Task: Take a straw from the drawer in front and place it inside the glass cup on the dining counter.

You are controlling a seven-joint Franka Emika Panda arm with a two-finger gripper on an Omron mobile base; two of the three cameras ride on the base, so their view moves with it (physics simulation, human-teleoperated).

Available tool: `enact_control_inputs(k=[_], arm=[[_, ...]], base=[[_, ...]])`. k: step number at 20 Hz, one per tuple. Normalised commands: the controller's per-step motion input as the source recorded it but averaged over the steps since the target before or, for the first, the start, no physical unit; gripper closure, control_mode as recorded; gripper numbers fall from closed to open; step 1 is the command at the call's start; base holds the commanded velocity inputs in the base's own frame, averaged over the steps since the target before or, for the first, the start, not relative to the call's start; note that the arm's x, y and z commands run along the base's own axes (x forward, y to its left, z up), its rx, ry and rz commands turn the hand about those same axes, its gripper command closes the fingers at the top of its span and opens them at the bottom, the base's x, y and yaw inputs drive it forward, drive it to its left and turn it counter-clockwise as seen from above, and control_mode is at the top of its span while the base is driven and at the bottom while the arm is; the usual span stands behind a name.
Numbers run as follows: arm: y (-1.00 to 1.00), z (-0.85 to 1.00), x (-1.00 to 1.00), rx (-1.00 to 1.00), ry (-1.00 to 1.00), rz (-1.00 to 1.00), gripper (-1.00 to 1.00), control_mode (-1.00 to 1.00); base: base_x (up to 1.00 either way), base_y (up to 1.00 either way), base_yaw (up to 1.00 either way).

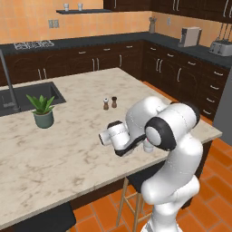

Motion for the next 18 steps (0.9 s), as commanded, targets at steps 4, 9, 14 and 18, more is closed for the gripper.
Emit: enact_control_inputs(k=[4,9,14,18], arm=[[0.05,1.0,-0.7,0.33,-0.39,0.18,-1.0,-1.0],[-0.23,0.98,-1.0,0.33,-0.57,0.11,-1.0,-1.0],[-0.63,0.87,-1.0,0.43,-0.55,0.0,-1.0,-1.0],[-0.83,0.43,-1.0,0.69,0.03,0.0,-1.0,-1.0]], base=[[0.0,0.0,0.0],[0.0,0.0,0.0],[0.0,0.0,0.0],[0.0,0.0,0.0]])
